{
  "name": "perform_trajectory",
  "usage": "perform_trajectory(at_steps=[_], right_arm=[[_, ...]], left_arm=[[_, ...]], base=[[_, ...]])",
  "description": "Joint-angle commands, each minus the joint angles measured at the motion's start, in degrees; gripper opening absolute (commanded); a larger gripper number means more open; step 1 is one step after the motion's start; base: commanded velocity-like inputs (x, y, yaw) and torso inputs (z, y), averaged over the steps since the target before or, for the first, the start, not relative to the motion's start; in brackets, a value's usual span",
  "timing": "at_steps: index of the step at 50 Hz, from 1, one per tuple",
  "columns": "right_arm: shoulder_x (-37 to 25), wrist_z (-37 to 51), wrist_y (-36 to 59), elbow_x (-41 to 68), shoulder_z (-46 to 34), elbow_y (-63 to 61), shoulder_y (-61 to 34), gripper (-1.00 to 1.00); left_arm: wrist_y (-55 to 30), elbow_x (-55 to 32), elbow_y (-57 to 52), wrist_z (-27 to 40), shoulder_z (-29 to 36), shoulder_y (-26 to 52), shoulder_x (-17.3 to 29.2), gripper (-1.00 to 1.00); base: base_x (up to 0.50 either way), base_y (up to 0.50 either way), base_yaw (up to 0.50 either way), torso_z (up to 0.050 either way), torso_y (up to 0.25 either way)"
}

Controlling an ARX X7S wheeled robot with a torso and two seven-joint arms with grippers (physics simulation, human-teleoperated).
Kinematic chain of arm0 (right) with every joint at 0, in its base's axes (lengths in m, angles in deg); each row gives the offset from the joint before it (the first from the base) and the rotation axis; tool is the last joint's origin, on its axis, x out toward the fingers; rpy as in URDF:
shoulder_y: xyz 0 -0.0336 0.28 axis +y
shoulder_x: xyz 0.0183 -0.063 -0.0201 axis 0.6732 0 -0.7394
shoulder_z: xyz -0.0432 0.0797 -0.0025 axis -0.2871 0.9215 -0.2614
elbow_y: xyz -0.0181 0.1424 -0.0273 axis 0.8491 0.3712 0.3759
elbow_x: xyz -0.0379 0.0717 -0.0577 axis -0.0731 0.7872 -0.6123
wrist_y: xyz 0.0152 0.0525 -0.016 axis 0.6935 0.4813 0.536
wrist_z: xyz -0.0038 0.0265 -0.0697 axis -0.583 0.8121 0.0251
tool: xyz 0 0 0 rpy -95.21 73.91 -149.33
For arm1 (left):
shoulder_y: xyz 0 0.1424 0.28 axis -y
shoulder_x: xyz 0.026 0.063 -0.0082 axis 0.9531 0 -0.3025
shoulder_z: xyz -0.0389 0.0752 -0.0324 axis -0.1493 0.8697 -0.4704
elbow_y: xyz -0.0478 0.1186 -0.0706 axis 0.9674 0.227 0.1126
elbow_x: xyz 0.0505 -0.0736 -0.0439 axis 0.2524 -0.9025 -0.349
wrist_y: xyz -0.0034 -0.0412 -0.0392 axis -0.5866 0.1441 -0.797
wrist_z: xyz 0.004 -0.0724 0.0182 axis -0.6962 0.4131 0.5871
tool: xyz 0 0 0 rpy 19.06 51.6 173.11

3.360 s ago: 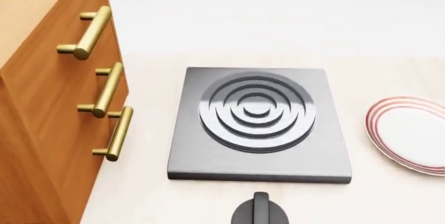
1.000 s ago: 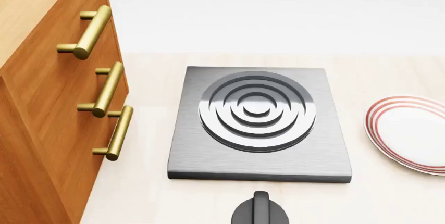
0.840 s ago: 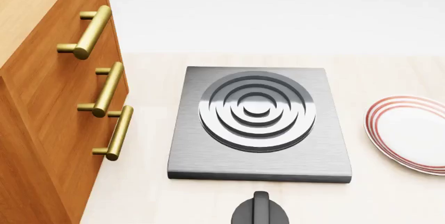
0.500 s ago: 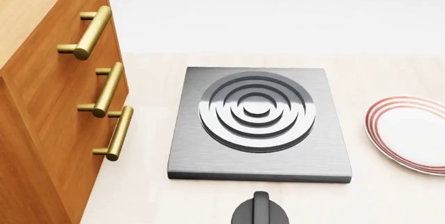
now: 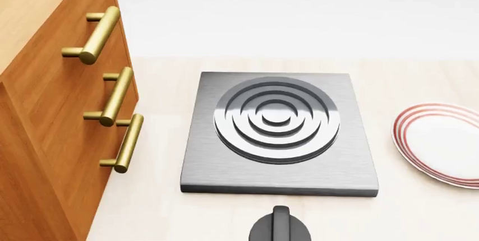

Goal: Put the bowl on the stove.

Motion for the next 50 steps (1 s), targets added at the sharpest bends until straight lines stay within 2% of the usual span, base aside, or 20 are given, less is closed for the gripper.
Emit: perform_trajectory(at_steps=[1,6,16,23,28,37,45,50], right_arm=[[-3.08,-1.46,2.91,2.67,-1.33,-3.26,-3.65,-1.0],[-5.25,-1.71,6.13,3.96,-3.52,-3.62,-10.4,-1.0],[-7.48,-5.82,9.4,2.81,-18.69,-2.7,-33.16,-1.0],[-2.4,-11.61,9.64,-2.12,-33.44,0.03,-53.64,-1.0],[2.06,-14.36,8.31,-4.35,-38.63,3.13,-62.4,-1.0],[10.01,-17.84,5.18,-7.03,-44.74,9.72,-72.54,-1.0],[17.11,-17.77,0.83,-8.67,-47.23,17.37,-75.36,-1.0],[19.51,-17.66,-1.63,-9.54,-48.31,19.84,-75.92,-1.0]], left_arm=[[-0.07,-0.14,0.13,-0.17,0.1,0.2,-0.24,1.0],[-0.2,-0.2,0.13,-0.26,0.0,0.21,-0.32,1.0],[-0.06,-0.18,0.41,-0.54,0.34,0.38,-0.67,1.0],[-0.1,-0.14,0.49,-0.68,0.51,0.45,-0.9,1.0],[-0.1,-0.19,0.52,-0.82,0.52,0.51,-1.0,1.0],[-0.42,-0.26,0.36,-0.76,0.49,0.81,-0.97,1.0],[-0.58,-0.19,0.36,-0.68,1.29,1.41,-0.81,1.0],[-0.7,-0.28,0.39,-0.74,1.32,1.5,-0.81,1.0]], base=[[0.0,0.0,0.0,0.0,0.0],[0.0,0.0,0.0,0.0,0.0],[0.0,0.0,0.0,0.0,0.0],[0.0,0.0,0.0,0.0,0.0],[0.0,0.0,0.0,0.0,0.0],[0.0,0.0,0.0,0.0,0.0],[0.0,0.0,0.0,0.0,0.0],[0.0,0.0,0.0,0.0,0.0]])
